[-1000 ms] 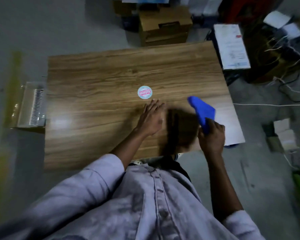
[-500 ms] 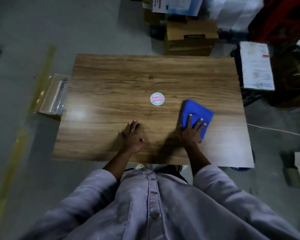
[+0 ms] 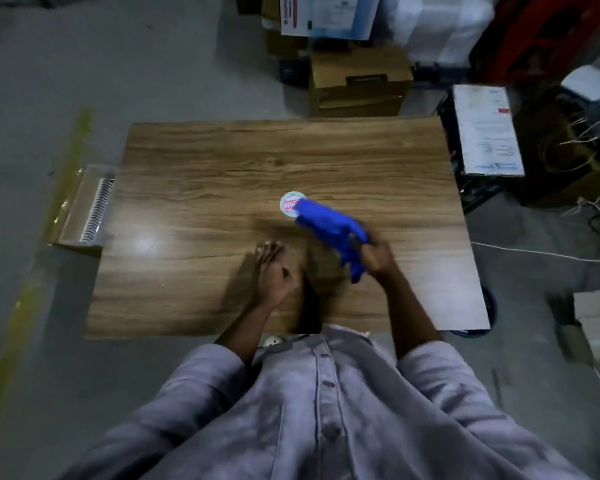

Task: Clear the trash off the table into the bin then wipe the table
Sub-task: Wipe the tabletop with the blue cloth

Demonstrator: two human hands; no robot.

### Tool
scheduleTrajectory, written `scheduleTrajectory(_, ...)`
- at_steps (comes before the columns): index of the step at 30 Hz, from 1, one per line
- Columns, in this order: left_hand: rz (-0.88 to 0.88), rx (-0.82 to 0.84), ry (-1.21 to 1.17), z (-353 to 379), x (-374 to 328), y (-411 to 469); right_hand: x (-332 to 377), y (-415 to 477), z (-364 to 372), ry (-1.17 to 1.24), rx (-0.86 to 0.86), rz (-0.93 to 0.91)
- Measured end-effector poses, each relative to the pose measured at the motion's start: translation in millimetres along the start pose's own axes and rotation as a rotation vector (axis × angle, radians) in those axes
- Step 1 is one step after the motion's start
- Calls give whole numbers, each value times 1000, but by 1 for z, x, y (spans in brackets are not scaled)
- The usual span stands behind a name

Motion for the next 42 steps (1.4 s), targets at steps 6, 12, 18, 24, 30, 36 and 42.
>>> scheduleTrajectory(6, -26, -45, -151, -11, -4, 16, -63, -44, -152, -349, -494, 434)
scheduleTrajectory(12, -23, -123, -186, -26, 17, 34, -89, 21, -77, -751, -199, 527)
scheduleTrajectory(18, 25, -261, -112, -43, 6, 61, -17, 117, 43, -812, 114, 287)
scheduleTrajectory(24, 57, -176, -84, -22, -13, 121, 41, 127, 2, -19, 109, -14)
scheduleTrajectory(30, -6, -76, 286, -2, -30, 145, -80, 50, -199, -253, -481, 150)
scheduleTrajectory(36, -85, -30, 316, -4, -34, 149, -90, 102, -162, -531, -407, 493)
scheduleTrajectory(42, -71, -38, 282, -8, -36, 152, 4, 198, -54, -600, -217, 69)
Point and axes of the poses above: each hand's wrist, its own y-axis towards the middle knuckle, its own z-axis out of the palm, x = y × z, the point moved 10 cm from there along y, towards the middle knuckle, and after that the axes turned 15 degrees about x, right-handed, at the moved point
